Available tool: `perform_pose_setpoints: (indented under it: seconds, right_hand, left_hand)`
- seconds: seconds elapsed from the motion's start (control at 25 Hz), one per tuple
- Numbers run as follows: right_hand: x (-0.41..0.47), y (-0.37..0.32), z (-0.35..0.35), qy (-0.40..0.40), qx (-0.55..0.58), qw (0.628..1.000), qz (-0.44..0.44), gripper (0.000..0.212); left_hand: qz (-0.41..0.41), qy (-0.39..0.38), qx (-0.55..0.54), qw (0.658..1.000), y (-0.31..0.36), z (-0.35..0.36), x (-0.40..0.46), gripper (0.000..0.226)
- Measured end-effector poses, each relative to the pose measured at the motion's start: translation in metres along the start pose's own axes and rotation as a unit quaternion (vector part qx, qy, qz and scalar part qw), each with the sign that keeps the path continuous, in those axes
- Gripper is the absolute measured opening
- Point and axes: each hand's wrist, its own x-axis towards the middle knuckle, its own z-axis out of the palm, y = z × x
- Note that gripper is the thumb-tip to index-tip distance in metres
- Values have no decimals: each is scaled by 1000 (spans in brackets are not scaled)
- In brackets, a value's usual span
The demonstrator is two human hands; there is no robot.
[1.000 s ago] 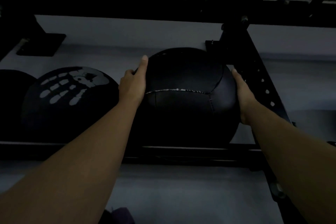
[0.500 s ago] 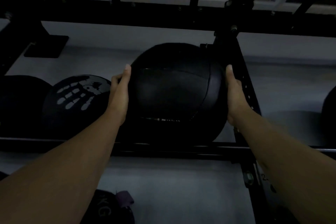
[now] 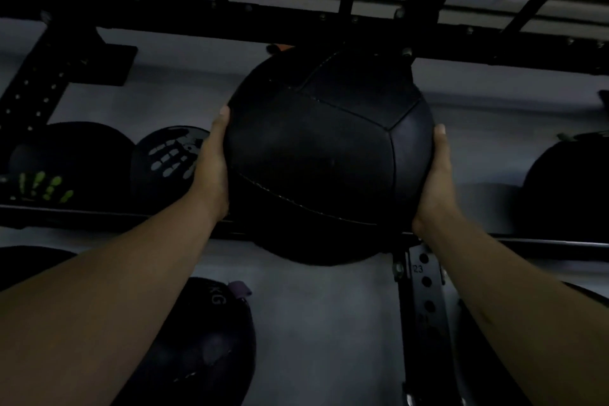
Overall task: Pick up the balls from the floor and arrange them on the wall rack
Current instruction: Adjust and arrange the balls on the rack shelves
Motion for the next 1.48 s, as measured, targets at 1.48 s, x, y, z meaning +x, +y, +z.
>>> perform_pose_setpoints:
  seconds: [1.48]
  right_hand:
    - [-74, 206, -154, 32, -280, 959, 21, 27]
  left_hand:
    - [-74, 87, 288, 951, -249, -37, -118, 58]
